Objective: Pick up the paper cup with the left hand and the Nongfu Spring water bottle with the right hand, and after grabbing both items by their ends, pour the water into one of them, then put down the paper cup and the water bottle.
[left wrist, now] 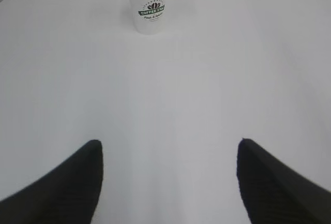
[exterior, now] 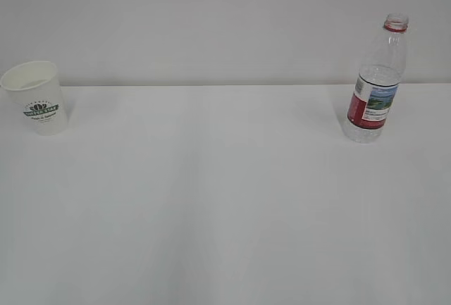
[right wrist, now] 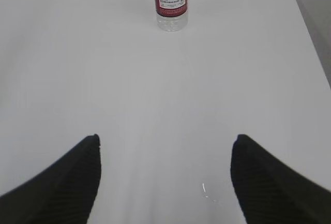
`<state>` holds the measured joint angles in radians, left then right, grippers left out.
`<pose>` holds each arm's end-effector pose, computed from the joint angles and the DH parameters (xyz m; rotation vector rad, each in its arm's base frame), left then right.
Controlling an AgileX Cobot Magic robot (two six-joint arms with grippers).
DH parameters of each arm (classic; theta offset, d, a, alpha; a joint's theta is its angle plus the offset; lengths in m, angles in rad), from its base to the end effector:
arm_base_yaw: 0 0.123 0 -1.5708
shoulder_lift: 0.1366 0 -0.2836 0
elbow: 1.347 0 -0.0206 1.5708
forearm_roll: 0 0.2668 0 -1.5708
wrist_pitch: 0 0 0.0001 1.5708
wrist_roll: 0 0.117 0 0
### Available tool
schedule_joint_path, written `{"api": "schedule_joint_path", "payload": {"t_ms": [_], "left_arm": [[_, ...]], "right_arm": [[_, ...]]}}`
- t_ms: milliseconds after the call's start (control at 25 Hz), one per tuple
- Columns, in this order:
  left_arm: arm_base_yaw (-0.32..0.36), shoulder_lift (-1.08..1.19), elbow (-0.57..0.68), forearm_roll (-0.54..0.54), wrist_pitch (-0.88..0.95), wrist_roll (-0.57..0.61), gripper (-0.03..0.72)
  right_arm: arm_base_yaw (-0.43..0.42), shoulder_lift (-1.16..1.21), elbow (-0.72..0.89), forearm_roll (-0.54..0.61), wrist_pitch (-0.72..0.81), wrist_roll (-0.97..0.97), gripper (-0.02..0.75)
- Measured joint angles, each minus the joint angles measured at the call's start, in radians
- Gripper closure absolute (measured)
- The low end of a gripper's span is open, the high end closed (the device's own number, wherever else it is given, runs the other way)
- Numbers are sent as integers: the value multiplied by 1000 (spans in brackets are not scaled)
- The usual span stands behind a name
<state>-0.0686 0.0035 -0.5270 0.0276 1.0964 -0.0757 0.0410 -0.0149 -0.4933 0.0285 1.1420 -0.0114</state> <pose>0.0295 0.0009 0.2778 -0.0096 2.0566 -0.0564 0.0276 0.0042 0.2633 -0.0584 2.1167 0.0521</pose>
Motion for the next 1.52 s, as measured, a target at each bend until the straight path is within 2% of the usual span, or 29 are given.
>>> {"api": "schedule_joint_path", "payload": {"t_ms": [120,360,720,1000,1280,1520], "left_arm": [[0,0,0,0,0,0,12],[0,0,0,0,0,0,13],[0,0,0,0,0,0,151],[2,0,0,0,0,0,179],[103,0,0,0,0,0,181],[108,0,0,0,0,0,181]], "right_arm": [[0,0,0,0,0,0,148],[0,0,0,-2,0,0,148],[0,0,0,-2,0,2,149],[0,0,0,-2,0,2,148],[-11,0,0,-2,0,2,148],[-11,0,0,-2,0,2,148]]}}
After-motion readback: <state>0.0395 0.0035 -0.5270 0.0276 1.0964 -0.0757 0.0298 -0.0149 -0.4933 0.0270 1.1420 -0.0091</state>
